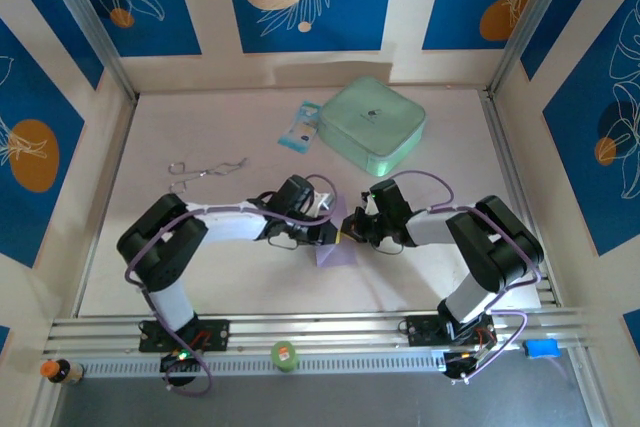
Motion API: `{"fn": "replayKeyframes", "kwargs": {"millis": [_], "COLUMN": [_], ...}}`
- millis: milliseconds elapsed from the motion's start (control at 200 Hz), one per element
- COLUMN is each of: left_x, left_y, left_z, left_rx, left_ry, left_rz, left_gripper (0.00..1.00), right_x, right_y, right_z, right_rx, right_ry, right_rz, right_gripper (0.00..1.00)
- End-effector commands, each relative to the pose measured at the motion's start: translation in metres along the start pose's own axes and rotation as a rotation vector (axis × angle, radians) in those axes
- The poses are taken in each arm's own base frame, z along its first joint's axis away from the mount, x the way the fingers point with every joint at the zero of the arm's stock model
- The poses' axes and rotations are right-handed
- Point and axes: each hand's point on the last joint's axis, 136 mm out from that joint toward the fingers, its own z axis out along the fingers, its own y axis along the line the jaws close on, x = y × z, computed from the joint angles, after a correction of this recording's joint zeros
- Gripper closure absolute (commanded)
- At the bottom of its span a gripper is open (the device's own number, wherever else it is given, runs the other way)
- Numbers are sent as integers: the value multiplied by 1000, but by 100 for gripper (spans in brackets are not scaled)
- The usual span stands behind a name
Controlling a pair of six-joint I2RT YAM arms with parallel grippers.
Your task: Fold a paper plane with a square sheet of paper (pick it up from the middle)
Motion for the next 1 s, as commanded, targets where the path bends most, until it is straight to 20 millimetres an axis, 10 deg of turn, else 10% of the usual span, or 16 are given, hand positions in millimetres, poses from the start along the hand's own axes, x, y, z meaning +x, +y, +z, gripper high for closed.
{"fn": "replayKeyframes", "kwargs": {"millis": [0,995], "left_x": [0,85], "left_y": [6,65], "left_z": [14,-15], "left_rx": [4,-172], "left_ry": [52,166], "left_rz": [-38,-98], "left_gripper": [99,97], "right_x": [16,15], "right_y": [-30,-35], "right_z": [2,-2], "right_rx": [92,116], "right_ry": [37,19], "right_rz": [63,70], "right_gripper": [100,100]}}
